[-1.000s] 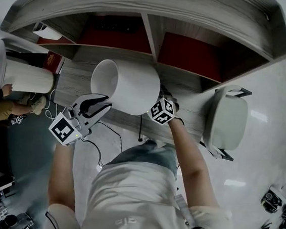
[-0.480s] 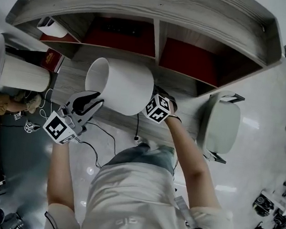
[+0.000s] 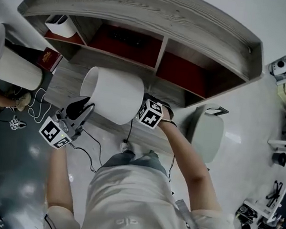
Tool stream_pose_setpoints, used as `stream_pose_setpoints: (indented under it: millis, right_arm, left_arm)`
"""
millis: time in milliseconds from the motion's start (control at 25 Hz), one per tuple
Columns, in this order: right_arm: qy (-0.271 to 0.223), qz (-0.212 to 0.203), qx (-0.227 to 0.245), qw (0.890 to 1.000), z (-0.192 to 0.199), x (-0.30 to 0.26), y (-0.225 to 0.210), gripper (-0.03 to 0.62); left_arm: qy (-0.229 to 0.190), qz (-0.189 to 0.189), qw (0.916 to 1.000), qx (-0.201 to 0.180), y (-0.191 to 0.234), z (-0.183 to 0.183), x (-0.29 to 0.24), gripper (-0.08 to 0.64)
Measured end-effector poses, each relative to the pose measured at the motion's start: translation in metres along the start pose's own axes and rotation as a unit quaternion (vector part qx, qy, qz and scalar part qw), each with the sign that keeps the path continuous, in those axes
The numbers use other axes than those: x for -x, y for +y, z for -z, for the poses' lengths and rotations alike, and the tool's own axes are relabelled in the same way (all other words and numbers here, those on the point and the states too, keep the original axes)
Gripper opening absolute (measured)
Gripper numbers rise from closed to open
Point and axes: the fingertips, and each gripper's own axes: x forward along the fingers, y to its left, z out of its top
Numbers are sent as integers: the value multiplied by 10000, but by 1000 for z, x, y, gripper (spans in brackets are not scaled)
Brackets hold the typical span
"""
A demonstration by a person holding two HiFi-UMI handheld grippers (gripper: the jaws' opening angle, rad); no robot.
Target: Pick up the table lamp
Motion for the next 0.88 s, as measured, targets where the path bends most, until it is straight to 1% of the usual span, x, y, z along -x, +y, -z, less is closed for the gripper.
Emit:
stream_pose_setpoints:
  millis: [240,520,720,880]
  right_arm:
    - [416,-281,204,9985,2,21,19,176]
    - [922,-483,406,9937,15,39,41,176]
    - [1071,-658,431,9911,21,54,60,176]
    - [1246,-752,430,9884,33,61,72,176]
  left_arm:
    - [-308,-300,9986,295,-11,-4,18,97]
    - [-626,-658,9940,612,-29,1,36,97]
    - [-816,-824,9895,858,-44,8,45,97]
    - [-962,-913,9868,931,-57,10,47,97]
